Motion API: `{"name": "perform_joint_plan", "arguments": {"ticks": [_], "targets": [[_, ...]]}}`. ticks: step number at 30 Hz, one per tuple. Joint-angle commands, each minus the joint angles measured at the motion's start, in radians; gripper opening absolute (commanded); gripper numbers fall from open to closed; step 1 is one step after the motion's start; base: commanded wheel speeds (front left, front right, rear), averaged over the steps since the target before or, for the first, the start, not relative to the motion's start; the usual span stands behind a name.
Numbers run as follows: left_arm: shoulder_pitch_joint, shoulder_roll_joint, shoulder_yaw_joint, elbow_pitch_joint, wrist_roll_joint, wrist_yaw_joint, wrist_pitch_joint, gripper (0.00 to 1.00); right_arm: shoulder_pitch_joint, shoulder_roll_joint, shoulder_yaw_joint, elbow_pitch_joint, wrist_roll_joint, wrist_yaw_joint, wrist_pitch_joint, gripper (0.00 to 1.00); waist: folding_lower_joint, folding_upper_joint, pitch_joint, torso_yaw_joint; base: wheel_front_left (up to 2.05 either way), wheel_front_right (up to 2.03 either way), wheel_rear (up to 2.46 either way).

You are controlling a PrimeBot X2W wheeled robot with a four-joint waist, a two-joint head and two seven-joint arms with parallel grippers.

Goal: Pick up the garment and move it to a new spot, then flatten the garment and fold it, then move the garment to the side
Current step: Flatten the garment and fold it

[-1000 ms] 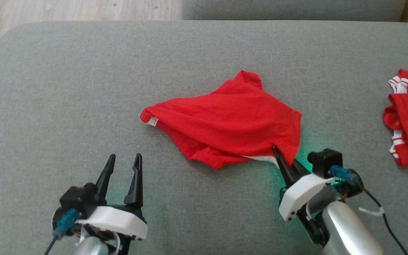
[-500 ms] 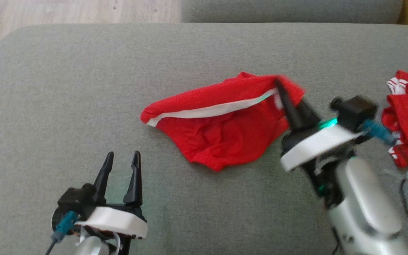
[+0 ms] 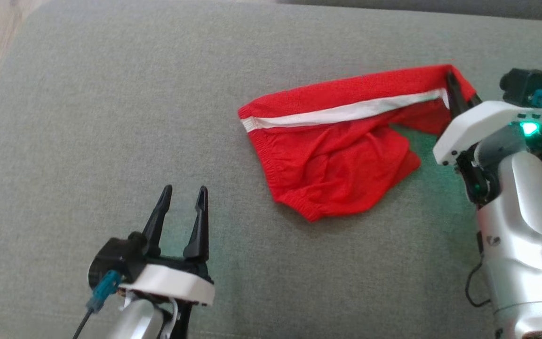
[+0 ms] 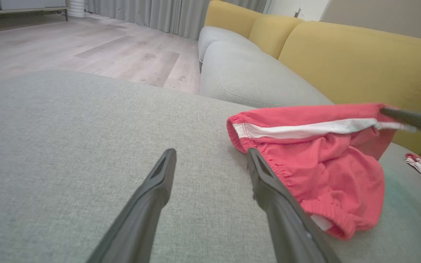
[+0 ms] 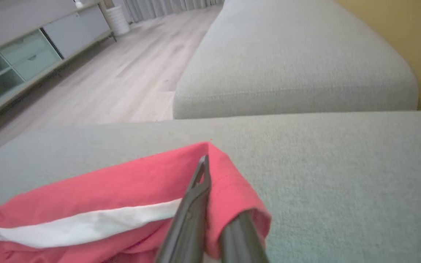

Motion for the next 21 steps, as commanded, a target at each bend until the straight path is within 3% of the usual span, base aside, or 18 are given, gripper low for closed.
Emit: {"name": "perform_joint_plan", "arguments": {"ticks": [1, 3, 4, 5, 13, 21], "targets": [[-0.040, 0.004, 0.027, -0.019, 0.009, -0.004, -0.012, 1.00, -0.038, 0.008, 0.008, -0.018, -0.012, -0.001, -0.001, 0.00, -0.0001, 0.0000, 0.009, 0.008, 0.00, 0.00, 0.00], [-0.048, -0.002, 0.022, -0.009, 0.013, -0.008, -0.017, 1.00, -0.051, 0.000, -0.023, 0.023, -0.039, -0.001, -0.016, 0.02, -0.0001, 0.0000, 0.014, 0.009, 0.00, 0.00, 0.00], [-0.053, -0.005, 0.019, -0.004, 0.014, -0.009, -0.019, 1.00, -0.056, -0.004, -0.034, 0.038, -0.052, -0.001, -0.032, 0.14, -0.0001, 0.0000, 0.016, 0.009, 0.00, 0.00, 0.00], [-0.056, -0.007, 0.018, -0.001, 0.016, -0.010, -0.022, 1.00, -0.060, -0.005, -0.038, 0.051, -0.061, -0.001, -0.046, 1.00, -0.0001, 0.0000, 0.016, 0.005, 0.00, 0.00, 0.00], [-0.063, -0.010, 0.014, 0.021, 0.023, -0.015, -0.036, 1.00, -0.046, -0.035, -0.021, 0.070, -0.055, -0.001, -0.150, 1.00, -0.0001, 0.0000, -0.010, -0.038, 0.00, 0.00, 0.00], [-0.052, -0.004, 0.015, 0.021, 0.027, -0.009, -0.042, 1.00, 0.089, -0.054, 0.012, -0.037, -0.039, -0.001, -0.237, 1.00, -0.0001, 0.0000, -0.071, -0.077, 0.00, 0.00, 0.00]]}}
